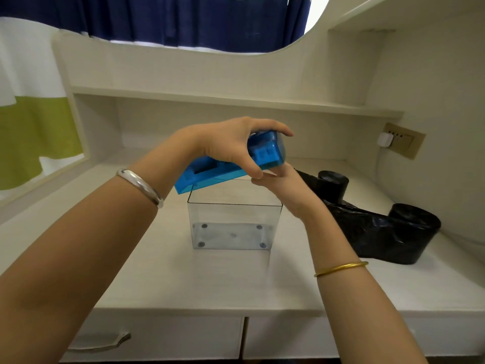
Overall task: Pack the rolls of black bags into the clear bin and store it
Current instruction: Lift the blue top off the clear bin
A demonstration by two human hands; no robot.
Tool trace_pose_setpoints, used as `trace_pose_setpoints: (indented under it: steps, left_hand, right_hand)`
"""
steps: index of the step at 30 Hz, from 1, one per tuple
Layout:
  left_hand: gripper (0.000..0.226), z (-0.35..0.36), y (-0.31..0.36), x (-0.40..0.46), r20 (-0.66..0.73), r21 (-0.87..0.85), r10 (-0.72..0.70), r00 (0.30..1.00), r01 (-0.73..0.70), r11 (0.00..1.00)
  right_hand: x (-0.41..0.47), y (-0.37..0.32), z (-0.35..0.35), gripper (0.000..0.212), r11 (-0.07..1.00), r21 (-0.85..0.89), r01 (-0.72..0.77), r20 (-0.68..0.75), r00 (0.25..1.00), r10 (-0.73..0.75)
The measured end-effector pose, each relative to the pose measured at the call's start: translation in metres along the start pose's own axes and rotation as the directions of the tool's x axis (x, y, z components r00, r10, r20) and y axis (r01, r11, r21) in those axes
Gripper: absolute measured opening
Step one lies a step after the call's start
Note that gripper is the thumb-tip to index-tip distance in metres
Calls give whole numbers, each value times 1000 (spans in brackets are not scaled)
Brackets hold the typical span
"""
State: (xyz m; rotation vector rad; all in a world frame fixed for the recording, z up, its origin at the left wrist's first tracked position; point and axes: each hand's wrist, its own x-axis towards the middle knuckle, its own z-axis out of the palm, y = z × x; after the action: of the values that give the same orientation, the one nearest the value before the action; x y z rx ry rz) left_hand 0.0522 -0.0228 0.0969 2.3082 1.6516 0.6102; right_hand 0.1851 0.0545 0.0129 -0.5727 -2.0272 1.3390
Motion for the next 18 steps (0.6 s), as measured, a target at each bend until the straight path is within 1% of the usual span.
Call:
trace_pose_setpoints:
  steps: [2, 4, 7, 9, 12, 15, 18]
  left_hand:
    - [78, -5, 11, -2, 21, -26, 45, 999, -44, 999]
    - [78, -11, 18, -5, 37, -105, 77, 996, -73, 992]
    - [75, -13, 22, -10, 46, -184, 80, 996, -70, 980]
    - [75, -12, 19, -13, 25, -234, 80, 996, -72, 970]
    - [76, -11, 11, -15, -20, -333, 74, 997, -76, 940]
    - [76, -16, 7, -16, -74, -411, 8, 997, -38, 911]
    - [85, -21, 0, -19, -122, -506, -110, 986, 33, 862]
  right_hand:
    - [1, -2, 9, 27, 996, 75, 49, -8, 999, -49]
    - [1, -3, 15, 20, 986, 163, 35, 31, 999, -40]
    - [-1, -3, 20, 19, 983, 185, -11, 98, 995, -7]
    - [-4, -3, 22, 16, 986, 168, -17, 85, 996, 3]
    - [-8, -6, 24, 20, 985, 170, -2, 64, 998, -9]
    - [-10, -8, 26, 22, 984, 179, 9, 34, 999, -15]
    - [-12, -11, 27, 21, 979, 203, -3, 38, 999, -5]
